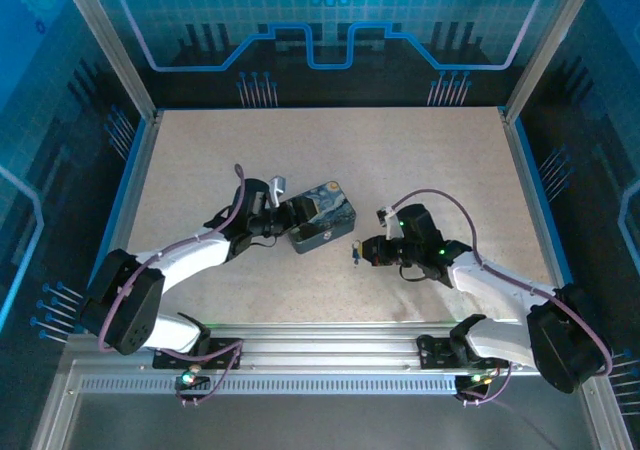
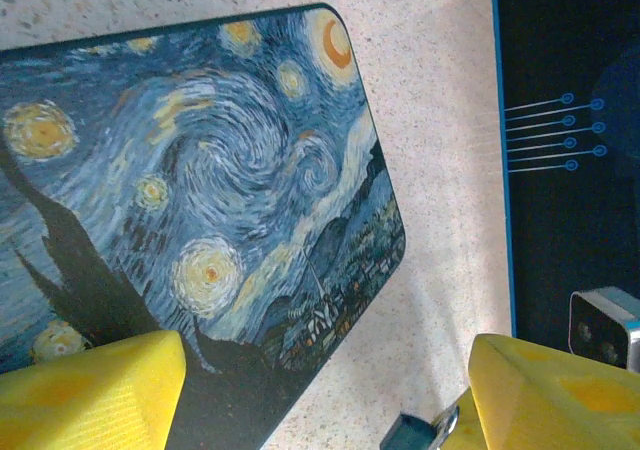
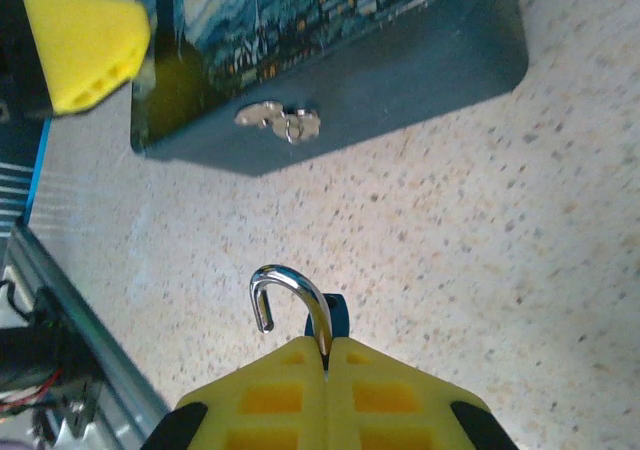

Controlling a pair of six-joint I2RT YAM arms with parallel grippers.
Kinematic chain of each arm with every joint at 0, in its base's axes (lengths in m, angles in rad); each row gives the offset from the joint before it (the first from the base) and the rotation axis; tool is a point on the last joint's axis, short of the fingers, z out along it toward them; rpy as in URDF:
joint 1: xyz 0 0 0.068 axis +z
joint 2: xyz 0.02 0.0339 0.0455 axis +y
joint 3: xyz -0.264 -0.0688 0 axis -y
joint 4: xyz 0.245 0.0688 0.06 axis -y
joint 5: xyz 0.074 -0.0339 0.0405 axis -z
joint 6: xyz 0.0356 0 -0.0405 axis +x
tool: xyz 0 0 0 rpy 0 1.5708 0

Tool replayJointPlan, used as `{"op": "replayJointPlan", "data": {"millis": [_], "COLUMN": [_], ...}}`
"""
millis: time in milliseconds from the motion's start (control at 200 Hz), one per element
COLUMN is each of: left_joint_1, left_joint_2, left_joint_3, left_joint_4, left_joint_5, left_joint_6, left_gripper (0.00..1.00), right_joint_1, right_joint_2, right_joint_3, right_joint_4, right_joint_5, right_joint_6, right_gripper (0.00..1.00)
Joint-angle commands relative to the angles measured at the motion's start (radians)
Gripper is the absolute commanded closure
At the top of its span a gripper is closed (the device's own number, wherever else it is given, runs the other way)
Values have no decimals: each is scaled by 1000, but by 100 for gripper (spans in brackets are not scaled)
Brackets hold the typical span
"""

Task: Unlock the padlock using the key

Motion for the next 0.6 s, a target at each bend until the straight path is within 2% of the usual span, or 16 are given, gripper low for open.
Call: {"op": "replayJointPlan", "data": {"millis": [0,115,260,380,595], "left_joint_1": [9,12,22,33,53], "left_joint_2": [-39,-99,-182,-251,-329], "left_joint_3": [24,10,-18,-36,-66], "left_joint_4": [-117,-133,-167,-214,-272], "left_joint_5": [2,-3,-19,-38,-54], "left_joint_6": [57,63,66,79,95], "left_gripper": [22,20,11,6,3], "right_joint_1": [-13,-11,-5,-1,0], "right_joint_2": [35,89,160,195,248], "right_joint_3": [-19,-42,-41,-40,-39], "right_joint_4": [-26,37,98,126,148], "right_joint_5": [-112,-169,-212,-213,-211], "right_joint_6": [-35,-14,1,14,39], "right_gripper": [94,94,94,94,93]}}
